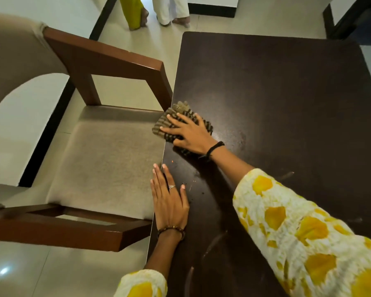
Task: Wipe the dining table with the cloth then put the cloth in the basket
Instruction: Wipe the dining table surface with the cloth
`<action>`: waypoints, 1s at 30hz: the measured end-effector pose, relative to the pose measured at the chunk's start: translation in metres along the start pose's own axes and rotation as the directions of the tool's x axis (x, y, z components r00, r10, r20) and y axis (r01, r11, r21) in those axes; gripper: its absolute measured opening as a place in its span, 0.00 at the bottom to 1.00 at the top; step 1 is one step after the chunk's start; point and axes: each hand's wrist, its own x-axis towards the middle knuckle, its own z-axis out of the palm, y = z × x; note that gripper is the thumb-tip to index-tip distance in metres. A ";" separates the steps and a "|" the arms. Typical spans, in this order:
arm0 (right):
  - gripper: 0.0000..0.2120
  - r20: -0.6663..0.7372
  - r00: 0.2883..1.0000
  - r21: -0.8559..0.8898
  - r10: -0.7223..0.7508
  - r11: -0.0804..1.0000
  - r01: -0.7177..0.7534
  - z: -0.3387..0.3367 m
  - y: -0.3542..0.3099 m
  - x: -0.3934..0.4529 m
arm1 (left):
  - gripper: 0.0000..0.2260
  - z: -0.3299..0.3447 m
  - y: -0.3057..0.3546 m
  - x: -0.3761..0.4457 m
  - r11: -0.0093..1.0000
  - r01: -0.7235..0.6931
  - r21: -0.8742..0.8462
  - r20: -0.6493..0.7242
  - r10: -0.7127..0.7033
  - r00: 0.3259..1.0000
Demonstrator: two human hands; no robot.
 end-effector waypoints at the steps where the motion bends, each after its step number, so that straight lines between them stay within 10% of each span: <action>1: 0.23 -0.009 0.999 -0.002 -0.042 0.999 0.042 0.006 -0.007 -0.006 | 0.30 0.000 0.000 -0.001 1.000 0.002 -0.010 -0.010 -0.002 1.000; 12: 0.17 0.128 0.941 0.131 -0.312 0.946 0.296 -0.002 0.029 -0.083 | 0.30 -0.012 0.003 -0.012 0.997 0.072 0.018 0.001 -0.072 0.997; 21: 0.18 0.115 0.967 0.015 -0.227 0.974 0.227 0.001 -0.012 -0.055 | 0.30 0.011 0.053 -0.074 0.984 0.099 0.148 0.123 -0.118 0.985; 30: 0.19 -0.076 0.995 0.265 0.061 0.963 -0.039 0.012 0.100 -0.199 | 0.32 0.014 0.057 -0.083 0.977 0.057 0.207 0.127 -0.085 0.988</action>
